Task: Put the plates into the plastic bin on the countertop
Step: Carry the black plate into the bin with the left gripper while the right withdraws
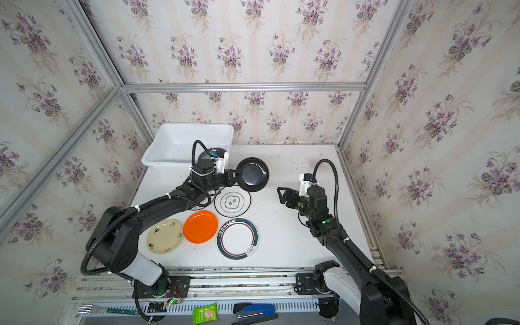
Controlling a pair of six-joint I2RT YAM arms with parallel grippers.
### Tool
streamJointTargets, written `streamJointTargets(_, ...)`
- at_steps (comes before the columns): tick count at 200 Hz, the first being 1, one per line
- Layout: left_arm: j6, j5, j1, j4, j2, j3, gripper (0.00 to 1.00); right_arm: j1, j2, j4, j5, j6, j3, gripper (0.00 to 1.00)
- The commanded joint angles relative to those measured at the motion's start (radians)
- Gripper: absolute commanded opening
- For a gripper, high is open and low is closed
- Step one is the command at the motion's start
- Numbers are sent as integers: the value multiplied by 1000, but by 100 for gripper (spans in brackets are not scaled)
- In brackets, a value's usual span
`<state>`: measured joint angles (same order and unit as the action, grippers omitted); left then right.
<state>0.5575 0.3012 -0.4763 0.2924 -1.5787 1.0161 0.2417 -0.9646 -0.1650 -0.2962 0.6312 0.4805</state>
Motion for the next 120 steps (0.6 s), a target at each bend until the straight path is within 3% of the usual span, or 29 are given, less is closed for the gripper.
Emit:
streamJointTargets(1,-18,-49,38,-3,36,14,0,2,12,12,25,-18,-3,77)
streamJointTargets(36,-20,-60,123,-45,75,57,0,2,24,26,43,-24,-5,77)
streamJointTargets(88,-53,-275,245,-137,71,136,0,2,38,27,35,-20,-15,76)
streamJointTargets(120,-79,-331,298,-222,-2,248,0,2,67,37,24,-5,-30,76)
